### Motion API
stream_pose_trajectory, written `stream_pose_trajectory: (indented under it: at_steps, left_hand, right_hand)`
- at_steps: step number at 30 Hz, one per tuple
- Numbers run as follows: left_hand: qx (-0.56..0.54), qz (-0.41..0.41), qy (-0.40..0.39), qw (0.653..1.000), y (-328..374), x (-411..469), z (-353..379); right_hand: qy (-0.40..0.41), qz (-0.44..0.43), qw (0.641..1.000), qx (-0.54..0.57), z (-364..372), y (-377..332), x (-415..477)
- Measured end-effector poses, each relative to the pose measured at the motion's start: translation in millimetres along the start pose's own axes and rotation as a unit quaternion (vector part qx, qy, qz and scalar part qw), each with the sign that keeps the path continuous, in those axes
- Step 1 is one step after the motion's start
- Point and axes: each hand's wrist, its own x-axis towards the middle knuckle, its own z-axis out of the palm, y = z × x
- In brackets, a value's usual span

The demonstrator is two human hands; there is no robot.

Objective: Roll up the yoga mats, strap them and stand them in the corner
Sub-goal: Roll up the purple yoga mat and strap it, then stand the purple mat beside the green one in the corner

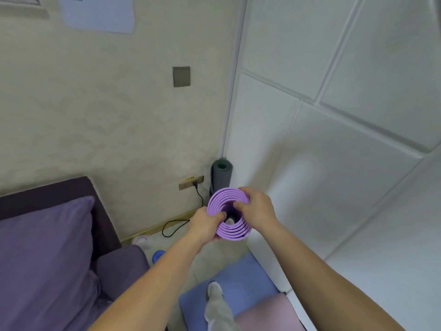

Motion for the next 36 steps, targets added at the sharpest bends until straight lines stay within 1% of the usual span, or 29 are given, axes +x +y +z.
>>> stream_pose_trajectory:
  at_steps: [5, 10, 15, 19, 21, 23, 31, 33, 34, 36]
  left_hand:
    - [-0.010, -0.035, 0.004, 0.999, 2.7, 93.6, 21.4]
    - [-0.006, -0.106, 0.007, 0.994, -1.0, 228.5, 52.4]
    - [-0.003, -0.132, 0.001, 0.991, -40.7, 373.5, 81.9]
    - [0.033, -0.198, -0.006, 0.980, -85.5, 473.9, 97.4]
    - [0.064, -0.223, 0.001, 0.973, -106.1, 512.7, 101.8]
    - [0.072, -0.230, 0.001, 0.970, -123.3, 544.4, 106.4]
    - [0.098, -0.228, 0.000, 0.969, -163.0, 646.0, 118.9]
    - [0.086, -0.210, 0.009, 0.974, -160.0, 667.9, 119.0]
    - [0.080, -0.204, 0.015, 0.976, -157.0, 678.7, 118.8]
    - [0.076, -0.199, 0.020, 0.977, -149.7, 696.9, 118.6]
  right_hand:
    - [-0.033, 0.022, 0.999, 0.022, 21.0, 43.2, 90.0]
    - [-0.089, 0.079, 0.992, 0.045, 48.1, 106.4, 210.5]
    - [-0.120, 0.115, 0.985, 0.037, 96.9, 184.1, 323.0]
    - [-0.142, 0.129, 0.981, 0.007, 148.8, 245.3, 397.2]
    - [-0.149, 0.140, 0.979, 0.004, 174.4, 272.5, 425.9]
    - [-0.148, 0.156, 0.977, 0.005, 195.7, 294.5, 448.6]
    - [-0.139, 0.187, 0.972, 0.011, 257.8, 360.7, 526.0]
    - [-0.120, 0.175, 0.977, 0.012, 264.4, 365.3, 543.9]
    - [-0.109, 0.150, 0.983, -0.001, 265.5, 364.7, 550.9]
    - [-0.096, 0.074, 0.990, -0.070, 266.8, 359.4, 556.2]
